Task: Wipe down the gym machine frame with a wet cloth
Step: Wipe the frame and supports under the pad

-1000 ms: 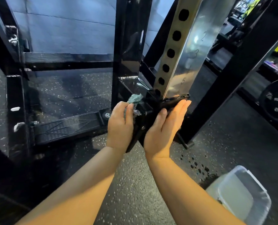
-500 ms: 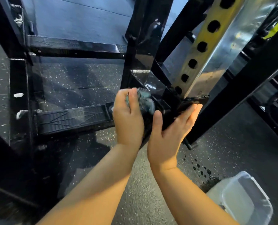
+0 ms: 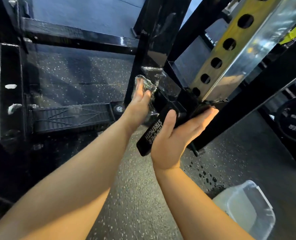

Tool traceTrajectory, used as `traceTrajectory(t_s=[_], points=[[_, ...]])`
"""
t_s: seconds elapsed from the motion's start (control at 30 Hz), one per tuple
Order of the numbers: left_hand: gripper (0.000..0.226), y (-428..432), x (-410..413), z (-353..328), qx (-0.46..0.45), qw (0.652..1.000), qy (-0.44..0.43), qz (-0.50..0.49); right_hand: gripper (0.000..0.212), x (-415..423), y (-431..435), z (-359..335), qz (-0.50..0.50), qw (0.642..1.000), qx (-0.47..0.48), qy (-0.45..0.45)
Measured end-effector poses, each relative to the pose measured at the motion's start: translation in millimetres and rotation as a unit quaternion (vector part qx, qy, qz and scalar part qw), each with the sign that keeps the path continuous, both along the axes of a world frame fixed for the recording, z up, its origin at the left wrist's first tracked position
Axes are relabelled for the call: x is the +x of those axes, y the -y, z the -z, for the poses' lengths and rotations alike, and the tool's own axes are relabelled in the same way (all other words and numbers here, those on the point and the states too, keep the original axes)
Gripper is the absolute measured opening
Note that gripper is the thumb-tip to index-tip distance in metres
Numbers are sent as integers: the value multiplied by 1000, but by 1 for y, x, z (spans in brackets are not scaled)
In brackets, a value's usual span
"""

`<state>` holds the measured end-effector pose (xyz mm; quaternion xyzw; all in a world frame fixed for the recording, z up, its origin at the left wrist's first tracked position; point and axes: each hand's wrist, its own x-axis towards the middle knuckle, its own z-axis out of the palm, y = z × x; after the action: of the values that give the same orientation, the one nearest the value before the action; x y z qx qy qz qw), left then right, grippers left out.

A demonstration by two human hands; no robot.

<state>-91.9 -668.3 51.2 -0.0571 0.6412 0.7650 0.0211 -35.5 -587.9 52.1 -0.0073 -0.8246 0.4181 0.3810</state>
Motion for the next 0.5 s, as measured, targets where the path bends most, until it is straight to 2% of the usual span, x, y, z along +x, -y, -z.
traceTrajectory(t_s=[0.07, 0.17, 0.3, 0.33, 0.5], points=[[55, -6, 11, -6, 44, 999, 16, 4, 84, 0, -2, 1, -3, 1000, 8, -1], [49, -10, 35, -7, 66, 997, -13, 35, 84, 1, -4, 2, -1, 1000, 15, -10], [34, -6, 59, 2, 157, 984, -7, 81, 85, -2, -2, 2, 13, 1000, 20, -14], [33, -7, 59, 3, 151, 986, -7, 72, 85, -2, -1, 2, 16, 1000, 20, -14], [48, -10, 31, -8, -7, 996, -62, 71, 84, -2, 0, 2, 20, 999, 16, -19]])
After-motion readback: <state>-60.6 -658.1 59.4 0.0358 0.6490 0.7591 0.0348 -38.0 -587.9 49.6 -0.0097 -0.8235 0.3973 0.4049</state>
